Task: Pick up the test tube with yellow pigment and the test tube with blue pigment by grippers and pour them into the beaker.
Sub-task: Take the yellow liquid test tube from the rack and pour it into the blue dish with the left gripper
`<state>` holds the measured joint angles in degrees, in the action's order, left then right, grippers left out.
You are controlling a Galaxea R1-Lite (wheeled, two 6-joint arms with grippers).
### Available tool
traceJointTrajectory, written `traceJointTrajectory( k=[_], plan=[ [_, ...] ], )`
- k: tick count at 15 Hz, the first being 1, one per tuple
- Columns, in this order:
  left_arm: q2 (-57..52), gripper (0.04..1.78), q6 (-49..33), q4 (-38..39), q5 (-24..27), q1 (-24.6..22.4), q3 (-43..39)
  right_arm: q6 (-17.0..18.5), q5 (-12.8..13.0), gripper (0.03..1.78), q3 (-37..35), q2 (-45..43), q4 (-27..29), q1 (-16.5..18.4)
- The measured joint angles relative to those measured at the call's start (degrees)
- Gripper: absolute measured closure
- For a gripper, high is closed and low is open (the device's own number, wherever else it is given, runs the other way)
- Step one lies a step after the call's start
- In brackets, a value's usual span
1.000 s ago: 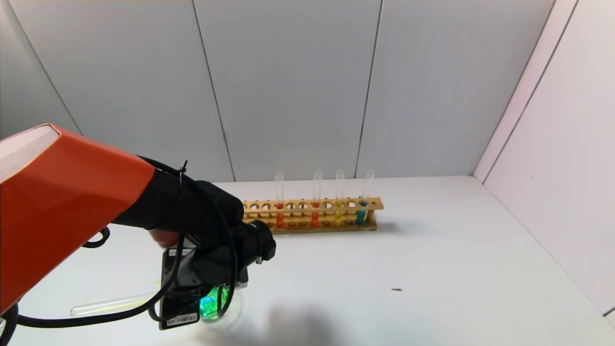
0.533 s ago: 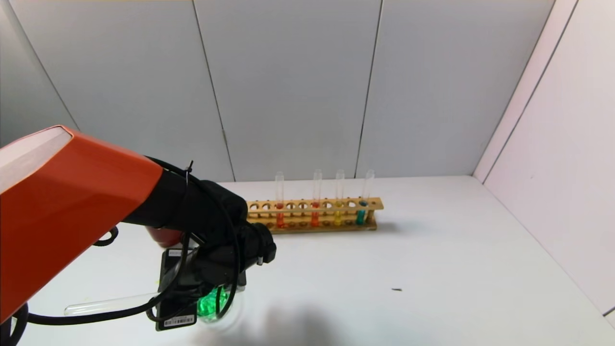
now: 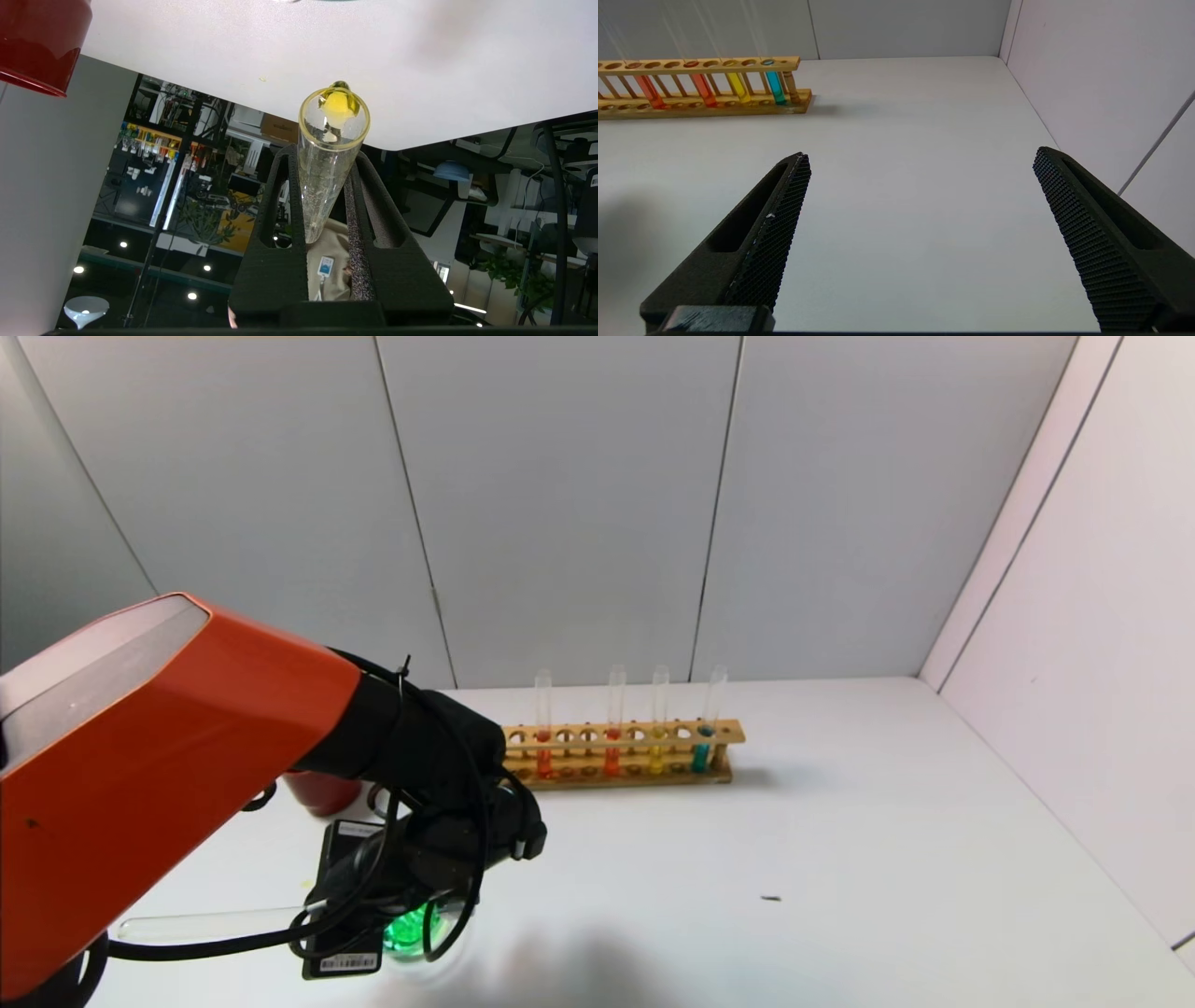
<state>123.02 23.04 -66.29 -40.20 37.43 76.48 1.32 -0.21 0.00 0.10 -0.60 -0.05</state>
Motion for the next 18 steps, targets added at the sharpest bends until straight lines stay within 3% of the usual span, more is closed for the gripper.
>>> traceJointTrajectory(
  k=[5, 18],
  plan=[
    [1.57, 1.52, -0.02, -3.22, 0.00, 0.52, 2.89, 0.00, -0.01, 0.07, 0.00, 0.00, 0.00, -0.02],
    [2.38, 1.52, -0.56, -3.28, 0.60, 0.96, 3.75, 0.00, -0.01, 0.07, 0.00, 0.00, 0.00, -0.02]
  ],
)
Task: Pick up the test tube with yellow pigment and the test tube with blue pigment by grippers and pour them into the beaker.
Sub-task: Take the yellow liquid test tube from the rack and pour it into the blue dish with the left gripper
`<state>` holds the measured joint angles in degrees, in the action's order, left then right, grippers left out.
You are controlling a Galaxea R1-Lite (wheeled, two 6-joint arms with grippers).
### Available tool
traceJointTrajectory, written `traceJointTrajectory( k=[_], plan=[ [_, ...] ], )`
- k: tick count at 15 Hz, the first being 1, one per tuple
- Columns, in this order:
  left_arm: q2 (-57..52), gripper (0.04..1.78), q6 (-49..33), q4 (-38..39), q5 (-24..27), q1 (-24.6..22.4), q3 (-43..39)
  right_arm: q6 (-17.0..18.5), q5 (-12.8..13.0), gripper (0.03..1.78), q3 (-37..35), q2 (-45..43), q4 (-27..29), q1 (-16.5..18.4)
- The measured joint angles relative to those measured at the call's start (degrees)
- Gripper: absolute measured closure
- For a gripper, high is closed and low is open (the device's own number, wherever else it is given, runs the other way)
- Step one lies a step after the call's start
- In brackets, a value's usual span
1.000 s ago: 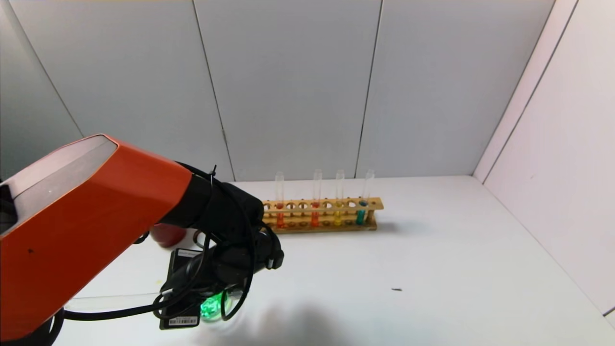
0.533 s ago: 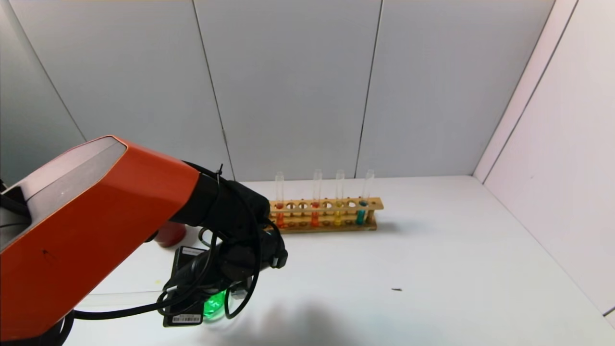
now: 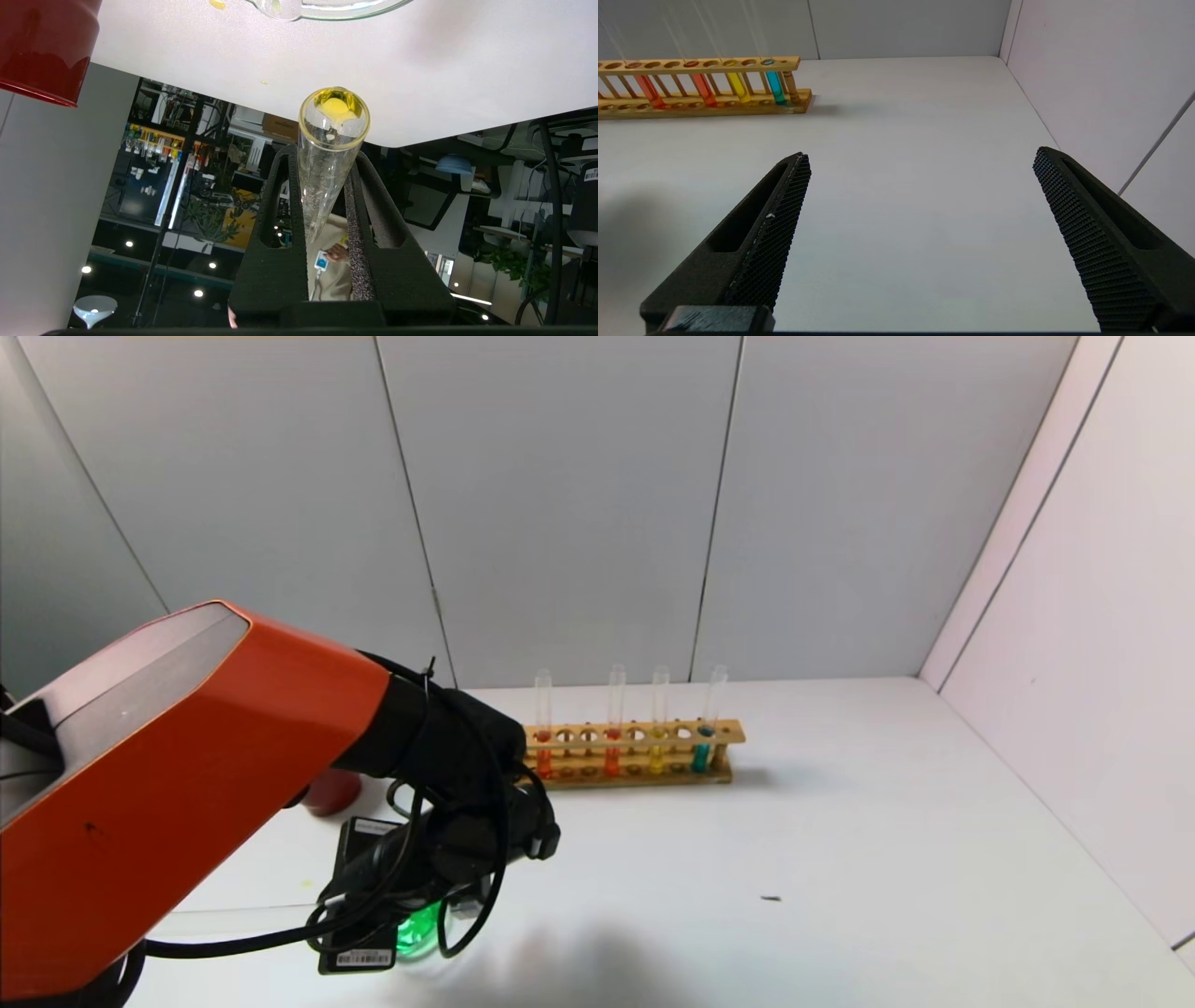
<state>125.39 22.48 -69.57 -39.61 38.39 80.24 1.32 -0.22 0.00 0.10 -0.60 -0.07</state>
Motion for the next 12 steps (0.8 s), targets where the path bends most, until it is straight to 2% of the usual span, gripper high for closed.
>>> traceJointTrajectory(
  k=[10, 12],
  plan=[
    [-1.85, 1.52, -2.22, 2.99, 1.35, -0.13, 0.83, 0.00, 0.00, 0.07, 0.00, 0.00, 0.00, 0.00],
    [-4.28, 1.52, -5.53, 3.28, 3.97, -0.38, 2.04, 0.00, 0.00, 0.07, 0.00, 0.00, 0.02, 0.00]
  ],
)
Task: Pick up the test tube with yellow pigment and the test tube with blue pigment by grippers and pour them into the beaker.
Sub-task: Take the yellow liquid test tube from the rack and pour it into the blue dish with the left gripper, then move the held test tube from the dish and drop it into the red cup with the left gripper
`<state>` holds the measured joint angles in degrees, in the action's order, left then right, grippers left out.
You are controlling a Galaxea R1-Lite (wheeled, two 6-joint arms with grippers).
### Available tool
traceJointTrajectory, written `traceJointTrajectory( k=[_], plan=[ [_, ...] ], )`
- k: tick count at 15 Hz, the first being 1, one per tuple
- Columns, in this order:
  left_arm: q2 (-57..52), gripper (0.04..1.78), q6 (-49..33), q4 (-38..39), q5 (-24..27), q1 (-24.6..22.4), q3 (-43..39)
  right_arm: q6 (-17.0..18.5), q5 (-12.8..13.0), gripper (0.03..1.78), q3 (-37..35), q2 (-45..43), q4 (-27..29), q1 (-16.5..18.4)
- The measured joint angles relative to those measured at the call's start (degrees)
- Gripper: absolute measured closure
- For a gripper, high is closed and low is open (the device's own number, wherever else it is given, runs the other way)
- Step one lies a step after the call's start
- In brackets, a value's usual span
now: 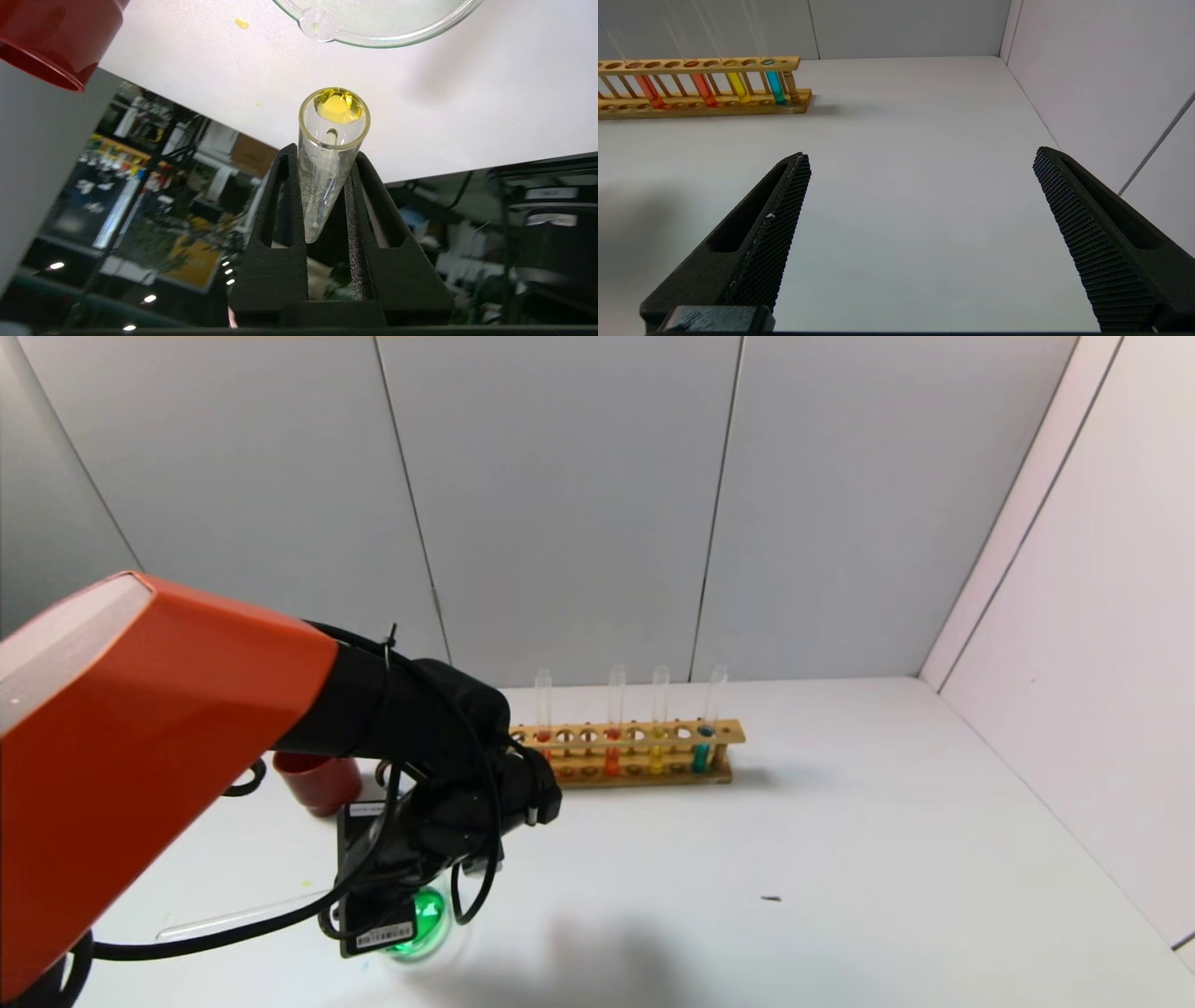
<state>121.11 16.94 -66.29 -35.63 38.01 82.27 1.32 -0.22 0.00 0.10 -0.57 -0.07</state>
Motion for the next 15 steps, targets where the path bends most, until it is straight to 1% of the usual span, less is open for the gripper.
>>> traceJointTrajectory(
  k=[2, 3, 5, 8, 11, 15],
  plan=[
    [-2.89, 1.52, -5.27, 0.56, 3.28, -0.65, 1.29, 0.00, 0.00, 0.07, 0.00, 0.00, -0.02, 0.00],
    [-4.33, 1.52, -8.90, 0.76, 3.83, -0.91, 1.66, 0.00, 0.00, 0.07, 0.00, 0.00, -0.02, 0.00],
    [-7.85, 1.52, -16.13, 1.27, 4.07, -1.16, 1.74, 0.00, 0.01, 0.07, 0.00, 0.00, -0.02, 0.00],
    [-13.42, 1.52, -24.08, 3.49, 4.11, -2.51, 1.57, 0.00, 0.00, 0.07, 0.00, 0.00, -0.02, 0.02],
    [-18.47, 1.52, -25.95, 9.07, 4.52, -6.45, 1.79, 0.00, -0.02, 0.07, 0.00, 0.00, -0.02, 0.00],
    [-22.74, 1.52, -26.01, 11.93, 4.61, -12.65, 5.02, 0.00, 0.00, 0.07, 0.00, 0.00, -0.02, 0.00]
  ],
)
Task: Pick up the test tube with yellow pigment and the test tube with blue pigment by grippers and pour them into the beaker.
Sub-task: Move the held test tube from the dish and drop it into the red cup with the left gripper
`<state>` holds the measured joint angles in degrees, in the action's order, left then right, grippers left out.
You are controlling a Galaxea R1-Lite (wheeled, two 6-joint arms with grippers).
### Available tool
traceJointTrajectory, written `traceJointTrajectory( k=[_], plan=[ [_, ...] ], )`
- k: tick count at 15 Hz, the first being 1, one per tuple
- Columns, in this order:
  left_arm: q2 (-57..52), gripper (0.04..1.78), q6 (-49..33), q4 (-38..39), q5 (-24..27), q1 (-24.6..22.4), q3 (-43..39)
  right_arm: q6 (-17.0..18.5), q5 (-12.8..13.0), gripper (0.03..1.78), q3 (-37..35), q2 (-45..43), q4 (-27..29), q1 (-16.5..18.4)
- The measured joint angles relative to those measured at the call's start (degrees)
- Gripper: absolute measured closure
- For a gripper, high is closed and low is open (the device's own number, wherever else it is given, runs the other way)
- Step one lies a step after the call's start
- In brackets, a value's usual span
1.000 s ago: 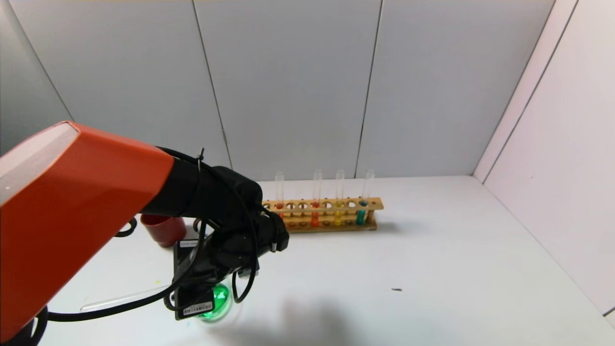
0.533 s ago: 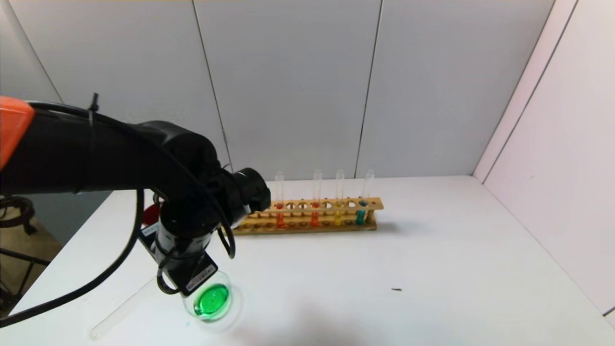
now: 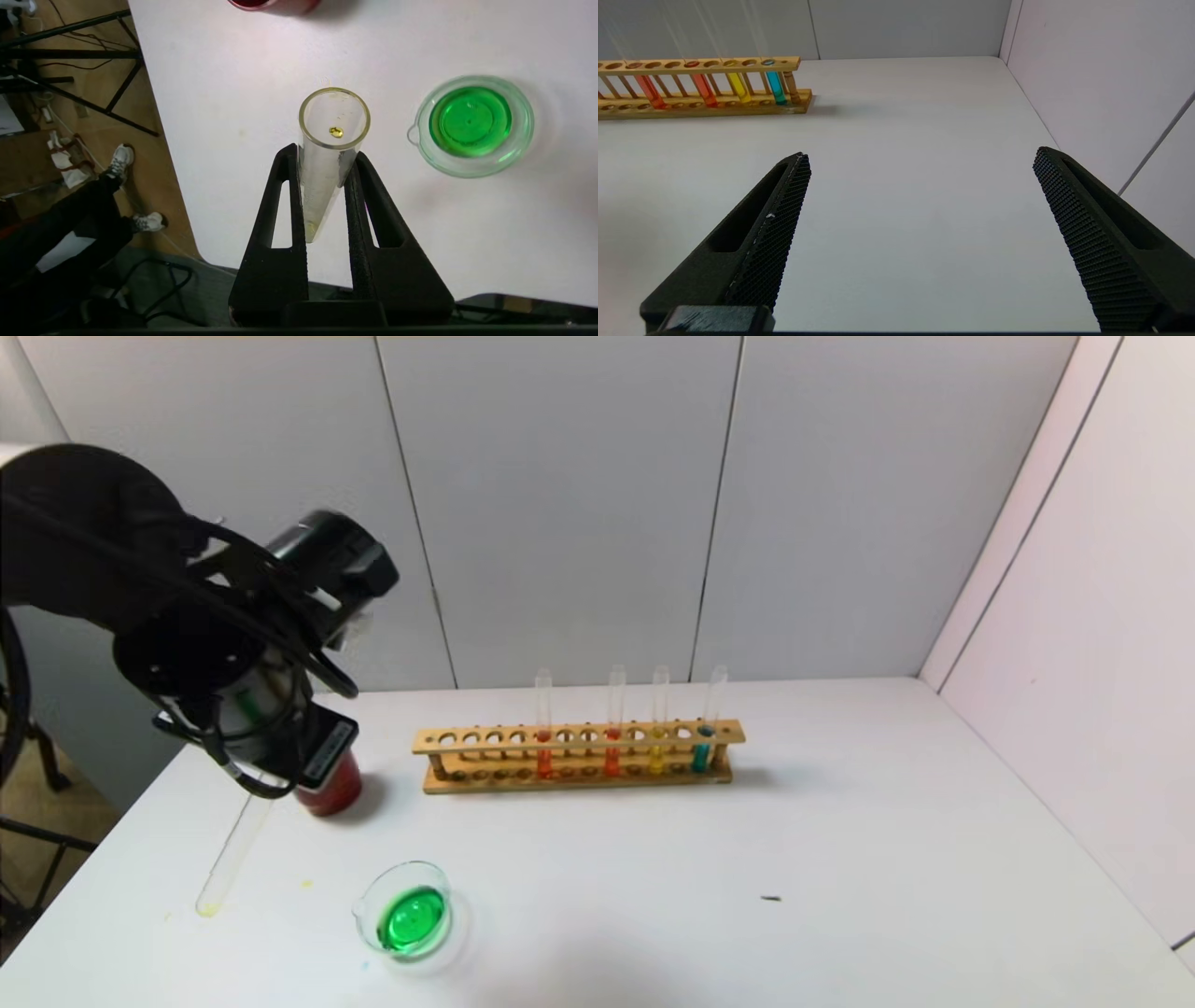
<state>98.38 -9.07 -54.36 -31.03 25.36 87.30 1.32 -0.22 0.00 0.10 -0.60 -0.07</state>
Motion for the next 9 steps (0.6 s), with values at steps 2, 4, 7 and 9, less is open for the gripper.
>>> traceJointTrajectory(
  k=[2, 4, 7, 9],
  plan=[
    [-1.00, 1.52, 0.17, 3.97, 0.85, -2.60, 1.34, 0.00, 0.00, 0.07, 0.00, 0.00, 0.02, 0.00],
    [-1.57, 1.52, 0.63, 8.00, 1.71, -4.61, 1.84, 0.00, 0.00, 0.07, 0.00, 0.00, 0.00, 0.00],
    [-0.91, 1.52, 1.41, 14.42, 1.87, -7.36, 2.36, 0.00, 0.00, 0.07, 0.00, 0.00, 0.00, 0.02],
    [0.49, 1.52, 3.36, 17.54, 1.87, -9.48, 2.67, 0.00, 0.01, 0.07, 0.00, 0.00, 0.02, -0.02]
  ],
)
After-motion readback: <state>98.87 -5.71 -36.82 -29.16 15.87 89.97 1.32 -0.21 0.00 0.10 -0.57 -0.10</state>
